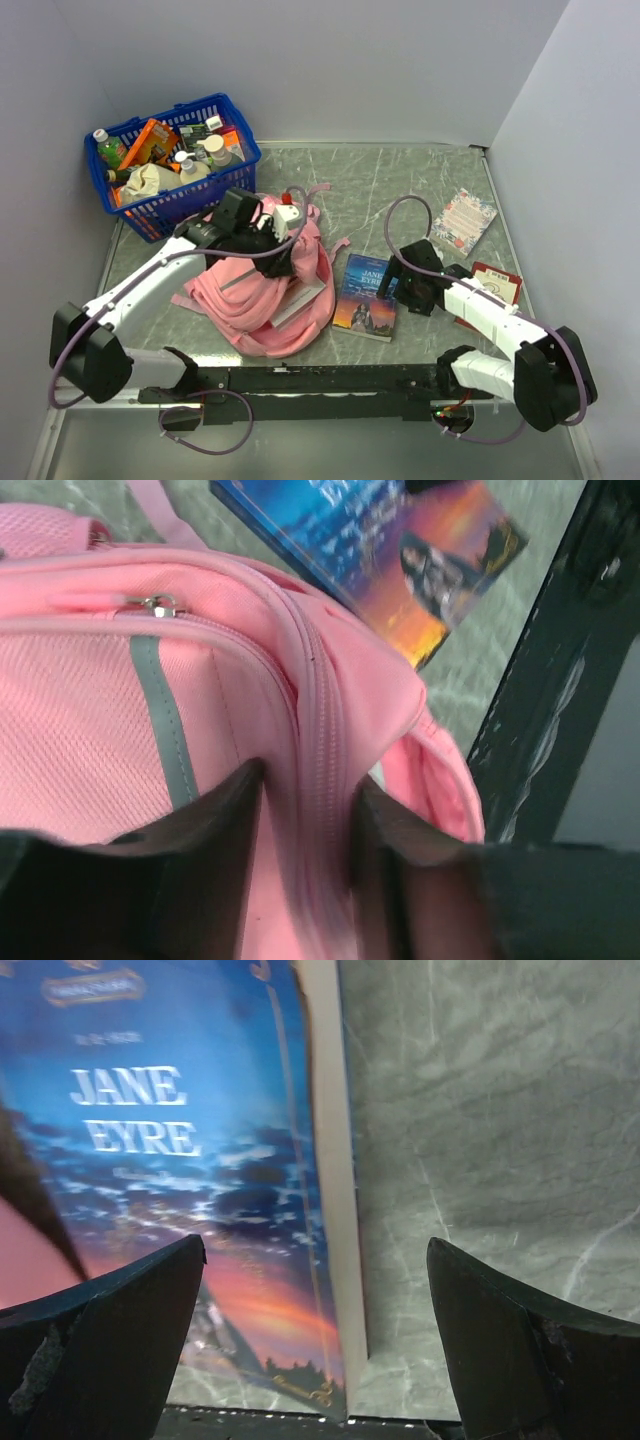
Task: Pack the student bag
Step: Pick up the book from the center of the board.
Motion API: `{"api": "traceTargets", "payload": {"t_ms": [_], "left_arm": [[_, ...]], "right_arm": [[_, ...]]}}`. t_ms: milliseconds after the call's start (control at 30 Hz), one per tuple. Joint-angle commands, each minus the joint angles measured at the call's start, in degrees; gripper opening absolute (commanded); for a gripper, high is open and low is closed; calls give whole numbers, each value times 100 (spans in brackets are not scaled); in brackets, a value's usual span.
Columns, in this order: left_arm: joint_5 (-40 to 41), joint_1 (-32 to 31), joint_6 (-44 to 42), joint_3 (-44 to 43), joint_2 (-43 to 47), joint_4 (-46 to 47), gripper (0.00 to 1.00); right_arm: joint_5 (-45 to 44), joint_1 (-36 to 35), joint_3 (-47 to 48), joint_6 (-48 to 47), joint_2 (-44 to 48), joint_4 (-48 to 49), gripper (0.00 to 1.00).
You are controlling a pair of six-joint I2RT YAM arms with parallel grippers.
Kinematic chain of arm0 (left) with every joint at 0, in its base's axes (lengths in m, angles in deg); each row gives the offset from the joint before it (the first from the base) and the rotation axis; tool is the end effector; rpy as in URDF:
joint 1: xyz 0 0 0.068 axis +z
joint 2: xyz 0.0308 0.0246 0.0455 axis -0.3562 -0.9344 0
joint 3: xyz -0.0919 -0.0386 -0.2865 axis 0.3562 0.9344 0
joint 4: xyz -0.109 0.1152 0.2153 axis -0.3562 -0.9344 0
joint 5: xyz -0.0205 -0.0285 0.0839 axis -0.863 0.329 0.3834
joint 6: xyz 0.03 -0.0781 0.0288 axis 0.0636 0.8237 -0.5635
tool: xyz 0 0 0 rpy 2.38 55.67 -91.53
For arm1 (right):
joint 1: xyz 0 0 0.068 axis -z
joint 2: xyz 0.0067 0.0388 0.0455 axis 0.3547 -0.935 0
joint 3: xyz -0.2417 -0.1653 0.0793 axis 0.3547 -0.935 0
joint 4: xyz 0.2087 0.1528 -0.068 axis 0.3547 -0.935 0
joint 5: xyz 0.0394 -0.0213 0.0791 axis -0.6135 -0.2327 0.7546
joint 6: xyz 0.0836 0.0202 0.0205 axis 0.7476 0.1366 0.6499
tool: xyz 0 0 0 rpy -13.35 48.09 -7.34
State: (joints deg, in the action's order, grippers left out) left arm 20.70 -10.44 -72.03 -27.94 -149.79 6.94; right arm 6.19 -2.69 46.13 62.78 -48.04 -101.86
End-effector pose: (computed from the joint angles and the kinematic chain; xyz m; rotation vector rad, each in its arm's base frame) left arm 0.2278 -0.1869 0.3012 1.1101 2.1219 -0.8263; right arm 0.1893 0.0797 0.1662 0.4988 2.6651 0.3322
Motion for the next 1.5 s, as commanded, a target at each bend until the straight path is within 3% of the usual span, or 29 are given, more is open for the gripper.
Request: {"api": "traceTargets", "payload": {"t_ms": [0,33,100,267,333,400,500,533,600,633,700,833,1000,1100,1133,1233,1467], "left_arm": [[524,-42,-574,-387,-201,-634,59],[612,-42,-574,-571,-148,-670,76],[806,-42,-583,-1017,-17,-792,96],[508,-208,-627,-2819,-524,-1838,96],[559,-732,-583,-3515,-1043,-2154,97],[805,-1165,-635,-3753,-1446,-2051,96],[841,-1894,-670,-3728,-1903,-1664,96],[789,-1957,-645,-3719,-2045,-1577,96],[745,-2037,-592,-3614,-2439,-1348,96],[832,-2037,-583,-3570,-2572,-1269,97],[1016,-2037,-609,-3404,-2923,-1111,99],[1368,-1914,-250,-3112,-3355,-539,98],[1246,-1677,427,-3498,-4076,-389,97],[1001,-1677,638,-3753,-4392,-442,98],[947,-1677,682,-3815,-4471,-494,98],[535,-1633,788,-3991,-4735,-556,98],[-46,-1633,762,-4264,-5342,-724,89]], "right_arm": [[40,35,-165,128,-204,668,100],[57,35,-236,145,-274,757,99],[66,35,-394,207,-301,923,95],[-223,44,-728,417,50,1030,87],[-294,44,-921,610,252,1074,83],[-321,52,-1096,777,288,1144,79],[-478,44,-1142,918,253,1074,60],[-479,52,-1159,962,288,987,50],[-575,52,-1116,1059,341,855,42],[-654,52,-1080,1094,367,750,32],[-777,61,-984,1182,446,416,28],[-1059,61,-913,1358,850,-24,29],[-1147,61,-869,1517,1306,-526,30],[-998,52,-983,1464,1518,-360,49],[-989,52,-1001,1438,1536,-341,60],[-945,52,-1045,1393,1606,-228,71],[-681,61,-1414,1499,1563,423,73]]}}
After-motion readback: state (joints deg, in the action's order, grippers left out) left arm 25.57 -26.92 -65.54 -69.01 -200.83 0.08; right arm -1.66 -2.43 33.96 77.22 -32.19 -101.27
